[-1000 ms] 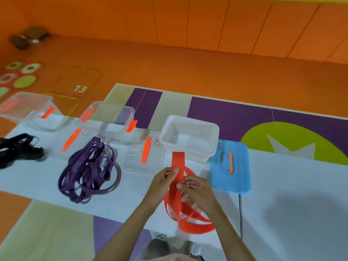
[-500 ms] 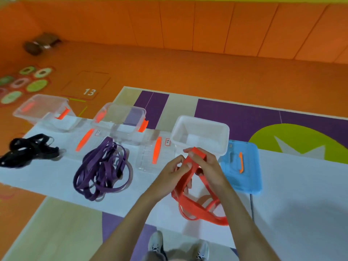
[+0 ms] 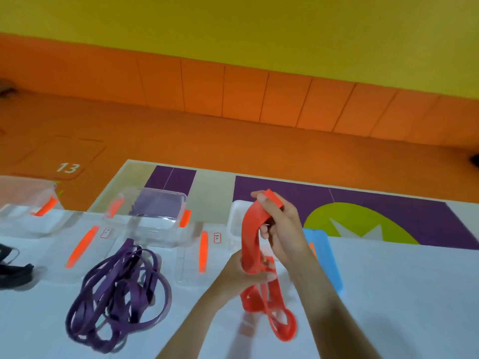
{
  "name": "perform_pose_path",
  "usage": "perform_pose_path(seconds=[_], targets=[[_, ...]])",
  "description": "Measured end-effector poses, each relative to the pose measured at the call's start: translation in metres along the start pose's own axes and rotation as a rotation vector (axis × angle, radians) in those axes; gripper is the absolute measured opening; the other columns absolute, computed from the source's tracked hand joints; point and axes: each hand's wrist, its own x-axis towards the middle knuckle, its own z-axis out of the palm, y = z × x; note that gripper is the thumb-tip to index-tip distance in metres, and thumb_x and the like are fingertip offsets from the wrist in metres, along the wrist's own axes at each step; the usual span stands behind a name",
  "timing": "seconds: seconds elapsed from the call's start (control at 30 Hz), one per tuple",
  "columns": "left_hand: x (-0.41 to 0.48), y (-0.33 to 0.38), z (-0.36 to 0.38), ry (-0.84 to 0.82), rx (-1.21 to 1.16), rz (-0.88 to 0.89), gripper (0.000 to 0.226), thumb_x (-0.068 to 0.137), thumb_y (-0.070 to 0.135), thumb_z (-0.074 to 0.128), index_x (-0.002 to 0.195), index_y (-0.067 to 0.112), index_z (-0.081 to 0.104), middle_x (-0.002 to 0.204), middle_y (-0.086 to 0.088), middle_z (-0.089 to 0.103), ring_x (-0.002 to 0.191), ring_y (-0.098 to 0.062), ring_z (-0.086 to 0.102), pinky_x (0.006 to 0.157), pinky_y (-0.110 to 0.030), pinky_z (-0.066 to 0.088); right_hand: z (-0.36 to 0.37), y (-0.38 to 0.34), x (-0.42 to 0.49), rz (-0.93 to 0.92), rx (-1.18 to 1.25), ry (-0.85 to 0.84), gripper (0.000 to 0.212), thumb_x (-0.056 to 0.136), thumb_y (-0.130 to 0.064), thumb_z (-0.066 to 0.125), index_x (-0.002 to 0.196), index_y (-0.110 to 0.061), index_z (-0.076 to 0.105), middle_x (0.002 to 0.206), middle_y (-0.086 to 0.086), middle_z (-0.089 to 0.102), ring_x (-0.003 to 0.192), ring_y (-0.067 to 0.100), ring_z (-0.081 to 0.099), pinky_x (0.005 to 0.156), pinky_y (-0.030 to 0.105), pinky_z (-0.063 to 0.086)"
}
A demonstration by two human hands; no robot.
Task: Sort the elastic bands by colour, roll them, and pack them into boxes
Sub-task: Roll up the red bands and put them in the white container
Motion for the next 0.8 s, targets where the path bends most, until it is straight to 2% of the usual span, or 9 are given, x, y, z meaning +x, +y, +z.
perform_pose_path(seconds=[0.13, 0.2, 0.3, 0.43, 0.53, 0.57, 0.67, 0.73, 0.8], targets=[[0.008, -0.004, -0.011, -0.004, 0.121, 0.037, 0.048, 0.074, 0.034, 0.093, 0.115, 0.023, 0.069, 0.111, 0.013, 0.079, 0.106, -0.002, 0.074, 0.084, -0.012, 0.054, 0.011, -0.008, 0.000, -0.019, 0.099, 0.111, 0.015, 0.098, -0.026, 0.072, 0.102, -0.014, 0.080, 0.060, 0.001, 0.057, 0.040, 0.010, 0.044, 0.040, 0.018, 0.039], [0.009, -0.010, -0.024, -0.033, 0.184, 0.028, 0.048, 0.074, 0.033, 0.091, 0.115, 0.023, 0.069, 0.112, 0.011, 0.079, 0.107, -0.003, 0.074, 0.087, -0.015, 0.054, 0.008, -0.016, 0.000, -0.065, 0.131, 0.154, 0.014, 0.098, -0.027, 0.071, 0.097, -0.016, 0.081, 0.060, 0.002, 0.056, 0.041, 0.010, 0.045, 0.041, 0.018, 0.040], [0.006, -0.013, -0.040, -0.046, 0.235, 0.012, 0.037, 0.075, 0.038, 0.087, 0.099, 0.016, 0.071, 0.091, 0.003, 0.078, 0.086, -0.008, 0.073, 0.084, -0.027, 0.057, -0.002, -0.023, -0.001, -0.168, 0.095, 0.209, 0.014, 0.099, -0.026, 0.070, 0.098, -0.015, 0.079, 0.065, 0.003, 0.058, 0.046, 0.012, 0.049, 0.042, 0.021, 0.042], [-0.003, 0.007, -0.044, 0.048, 0.156, 0.078, 0.040, 0.072, 0.044, 0.080, 0.089, 0.011, 0.066, 0.073, 0.007, 0.071, 0.071, -0.006, 0.066, 0.075, -0.020, 0.052, -0.024, -0.023, -0.003, -0.206, 0.056, 0.361, 0.022, 0.090, -0.037, 0.077, 0.100, -0.017, 0.077, 0.064, -0.002, 0.058, 0.049, 0.013, 0.053, 0.045, 0.025, 0.046], [-0.006, 0.029, -0.042, 0.040, 0.025, 0.120, 0.026, 0.084, 0.028, 0.079, 0.089, 0.009, 0.062, 0.069, -0.011, 0.068, 0.070, -0.027, 0.066, 0.081, -0.050, 0.061, -0.039, -0.006, -0.008, -0.076, 0.001, 0.422, 0.022, 0.096, -0.043, 0.072, 0.095, -0.021, 0.071, 0.070, -0.001, 0.063, 0.052, 0.013, 0.059, 0.048, 0.026, 0.050], [-0.007, 0.035, -0.041, 0.045, 0.009, 0.130, 0.025, 0.085, 0.026, 0.079, 0.086, 0.009, 0.061, 0.065, -0.013, 0.065, 0.065, -0.028, 0.064, 0.078, -0.053, 0.063, -0.043, 0.004, -0.009, 0.012, -0.016, 0.423, 0.025, 0.098, -0.044, 0.071, 0.098, -0.019, 0.070, 0.076, 0.002, 0.068, 0.054, 0.014, 0.062, 0.049, 0.026, 0.052], [-0.006, 0.048, -0.039, 0.160, 0.045, 0.138, 0.038, 0.076, 0.037, 0.088, 0.071, 0.010, 0.062, 0.053, -0.014, 0.059, 0.049, -0.024, 0.061, 0.057, -0.033, 0.058, -0.061, 0.038, -0.014, 0.234, -0.084, 0.440, 0.035, 0.098, -0.043, 0.071, 0.115, -0.012, 0.069, 0.098, 0.010, 0.077, 0.059, 0.015, 0.069, 0.054, 0.027, 0.057], [-0.004, 0.051, -0.038, 0.271, 0.118, 0.120, 0.045, 0.071, 0.042, 0.087, 0.065, 0.004, 0.064, 0.049, -0.013, 0.057, 0.051, -0.026, 0.061, 0.060, -0.038, 0.058, -0.076, 0.063, -0.018, 0.328, -0.108, 0.463, 0.040, 0.099, -0.042, 0.070, 0.122, -0.009, 0.067, 0.098, 0.010, 0.078, 0.062, 0.016, 0.072, 0.056, 0.027, 0.059], [-0.003, 0.048, -0.038, 0.311, 0.181, 0.095, 0.030, 0.075, 0.034, 0.084, 0.060, 0.014, 0.068, 0.047, -0.011, 0.058, 0.052, -0.025, 0.060, 0.064, -0.043, 0.059, -0.091, 0.089, -0.024, 0.431, -0.107, 0.447, 0.044, 0.099, -0.044, 0.069, 0.126, -0.009, 0.067, 0.098, 0.010, 0.076, 0.070, 0.020, 0.072, 0.064, 0.031, 0.061]])
